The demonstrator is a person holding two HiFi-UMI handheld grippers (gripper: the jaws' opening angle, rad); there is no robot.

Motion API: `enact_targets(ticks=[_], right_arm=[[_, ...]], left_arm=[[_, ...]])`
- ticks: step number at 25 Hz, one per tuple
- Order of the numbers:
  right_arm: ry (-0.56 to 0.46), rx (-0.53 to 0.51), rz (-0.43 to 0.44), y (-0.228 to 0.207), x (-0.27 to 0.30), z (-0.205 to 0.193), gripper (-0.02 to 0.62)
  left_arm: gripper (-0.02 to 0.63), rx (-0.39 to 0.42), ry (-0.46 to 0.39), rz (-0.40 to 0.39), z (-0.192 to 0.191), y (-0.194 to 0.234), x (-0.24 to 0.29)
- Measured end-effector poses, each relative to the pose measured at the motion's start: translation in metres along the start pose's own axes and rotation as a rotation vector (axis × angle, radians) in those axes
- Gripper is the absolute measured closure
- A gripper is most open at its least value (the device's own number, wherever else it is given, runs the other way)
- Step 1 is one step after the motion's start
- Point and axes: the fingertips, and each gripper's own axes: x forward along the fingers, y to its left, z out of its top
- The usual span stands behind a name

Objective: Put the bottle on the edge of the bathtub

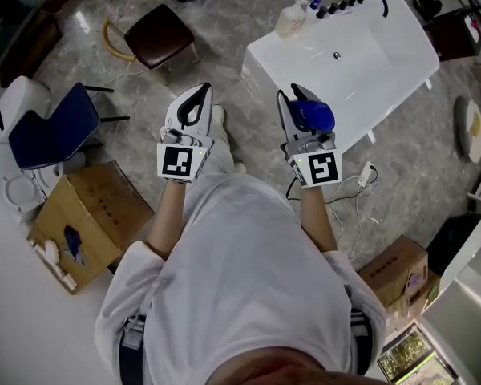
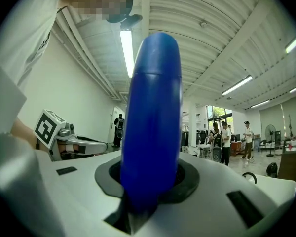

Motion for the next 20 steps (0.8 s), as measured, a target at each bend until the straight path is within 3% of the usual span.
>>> enact_targets(ticks=[3,12,20], right_arm=[[0.001,-0.006,-0.041,-0.023,0.033,-0.006,0.492],[0.0,-0.001,-0.178,-0.074,0.13,-0.012,0.492],[0.017,-0.02,-0.236,-0.117,0.187,-0.019,0.492]], left_arm=[[0.609,0.005,0.03,-0.031,-0.011,0.03,0.035],[0.609,-0.075,-0.018,-0.17,-0.021,0.112,0.144],[0.609,-0.085,-0.023,-0.255,-0.025,0.141,0.212]])
